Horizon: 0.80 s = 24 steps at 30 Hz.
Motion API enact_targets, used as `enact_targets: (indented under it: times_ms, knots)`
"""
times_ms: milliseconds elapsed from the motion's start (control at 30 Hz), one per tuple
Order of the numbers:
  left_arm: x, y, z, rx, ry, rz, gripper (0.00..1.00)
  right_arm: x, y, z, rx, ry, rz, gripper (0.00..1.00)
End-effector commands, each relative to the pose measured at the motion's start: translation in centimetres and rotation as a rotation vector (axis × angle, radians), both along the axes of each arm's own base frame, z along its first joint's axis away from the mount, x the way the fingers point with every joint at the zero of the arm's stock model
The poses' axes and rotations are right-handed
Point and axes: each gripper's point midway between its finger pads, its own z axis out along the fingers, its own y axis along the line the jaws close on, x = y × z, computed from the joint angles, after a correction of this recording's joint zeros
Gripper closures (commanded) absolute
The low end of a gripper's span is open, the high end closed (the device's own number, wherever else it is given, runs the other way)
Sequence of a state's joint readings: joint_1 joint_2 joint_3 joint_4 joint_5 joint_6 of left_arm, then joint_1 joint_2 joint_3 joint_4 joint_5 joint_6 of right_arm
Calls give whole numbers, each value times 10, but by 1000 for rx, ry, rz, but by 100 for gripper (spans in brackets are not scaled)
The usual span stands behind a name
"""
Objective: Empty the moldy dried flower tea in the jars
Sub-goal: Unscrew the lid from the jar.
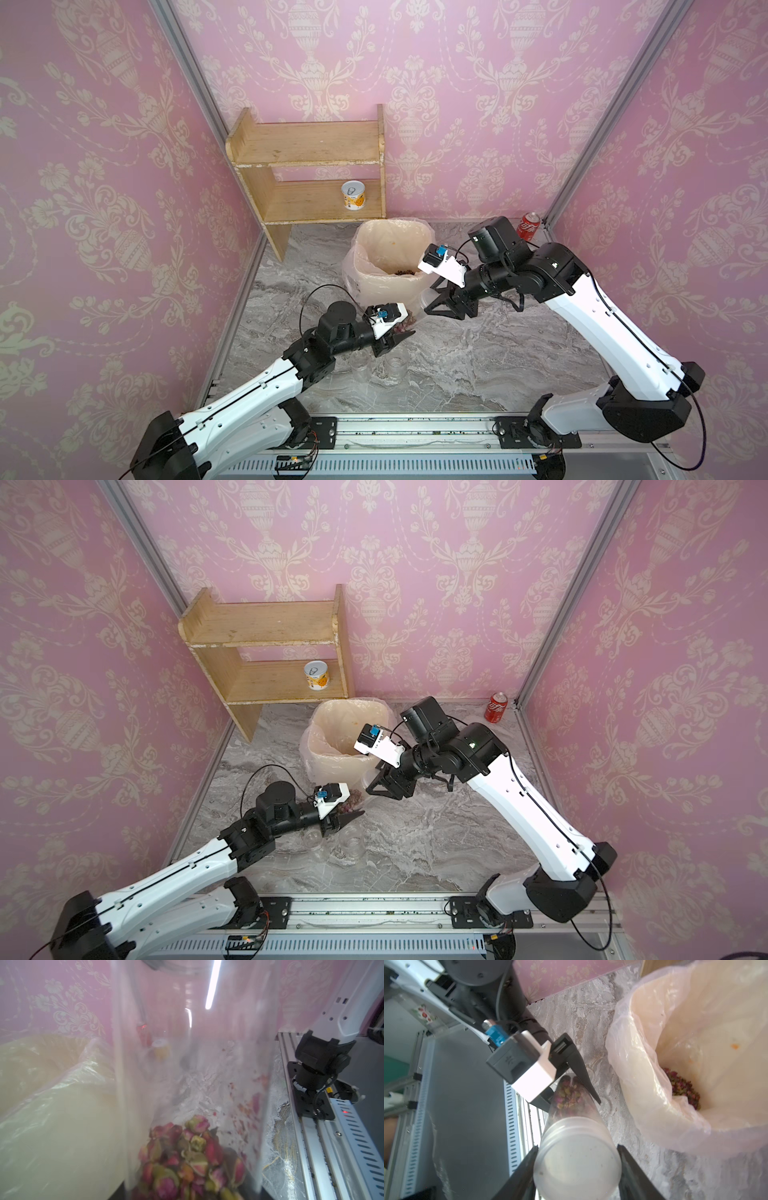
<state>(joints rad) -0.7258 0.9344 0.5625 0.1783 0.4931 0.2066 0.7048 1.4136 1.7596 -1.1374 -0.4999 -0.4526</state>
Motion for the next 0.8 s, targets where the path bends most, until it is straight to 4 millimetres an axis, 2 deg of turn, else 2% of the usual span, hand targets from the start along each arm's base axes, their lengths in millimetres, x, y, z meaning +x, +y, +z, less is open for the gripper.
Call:
enact_targets:
  times_ms: [0,100,200,267,300,333,500,633,700,767]
  knots:
    - [-9,-6,37,-184,121,-102,75,-20,5,-2,-53,-192,299,88]
    - [-16,-7,41,-204,157,-159,75,-14,5,-6,-123,-224,335,87]
    - [-14,-6,39,-201,156,-154,75,-10,6,-6,-151,-252,334,84]
    - [-9,-4,37,-192,141,-119,75,-9,8,-4,-140,-262,315,70]
    - [-6,-2,35,-182,133,-97,74,-7,10,-1,-124,-266,287,54]
    - [-3,0,34,-177,124,-73,74,-5,11,2,-102,-266,253,45]
    - [20,18,30,-134,38,109,74,0,12,34,40,-224,51,22]
    - [32,34,26,-74,-31,217,74,0,12,57,205,-74,-152,5]
    - [34,38,23,-37,-52,240,74,6,9,68,278,33,-296,1]
    - [36,42,19,1,-65,256,74,17,4,68,299,118,-440,0]
